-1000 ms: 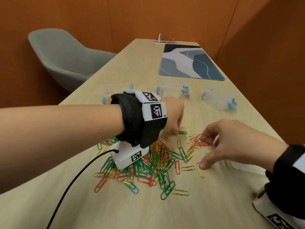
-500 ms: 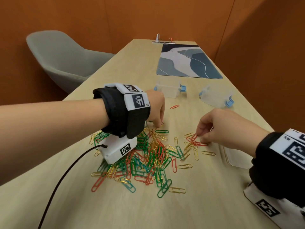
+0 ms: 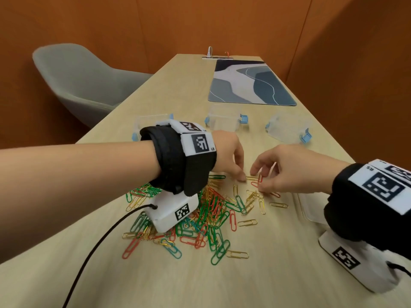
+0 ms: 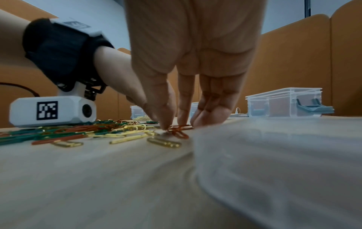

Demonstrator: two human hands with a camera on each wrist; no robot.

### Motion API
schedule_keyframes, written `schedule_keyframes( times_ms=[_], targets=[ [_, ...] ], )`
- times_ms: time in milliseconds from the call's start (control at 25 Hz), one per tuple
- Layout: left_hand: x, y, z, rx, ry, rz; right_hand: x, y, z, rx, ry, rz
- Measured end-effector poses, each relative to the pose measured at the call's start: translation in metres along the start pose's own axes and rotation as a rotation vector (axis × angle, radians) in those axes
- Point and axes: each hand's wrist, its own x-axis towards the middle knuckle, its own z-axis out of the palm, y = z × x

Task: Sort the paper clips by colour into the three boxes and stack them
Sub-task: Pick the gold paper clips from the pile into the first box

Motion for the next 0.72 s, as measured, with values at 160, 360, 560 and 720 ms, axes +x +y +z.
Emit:
schedule_keyframes(
  times_ms=[160, 360, 560, 720],
  targets=[
    [-0.015, 0.008, 0.003, -0.110, -0.097, 0.009, 0.002, 0.002, -0.002, -0.046, 0.024, 0.002],
    [-0.027, 0.017, 0.002, -0.072, -0.086, 0.033, -0.003, -0.004, -0.002, 0.005, 0.069, -0.031],
    [-0.025, 0.026, 0.009, 0.022, -0.094, 0.047, -0.023, -0.002, -0.007, -0.030, -0.031, 0.028],
    [-0.027, 0.021, 0.006, -0.028, -0.071, 0.040, -0.026, -0.001, -0.003, -0.076, -0.063, 0.039]
  ],
)
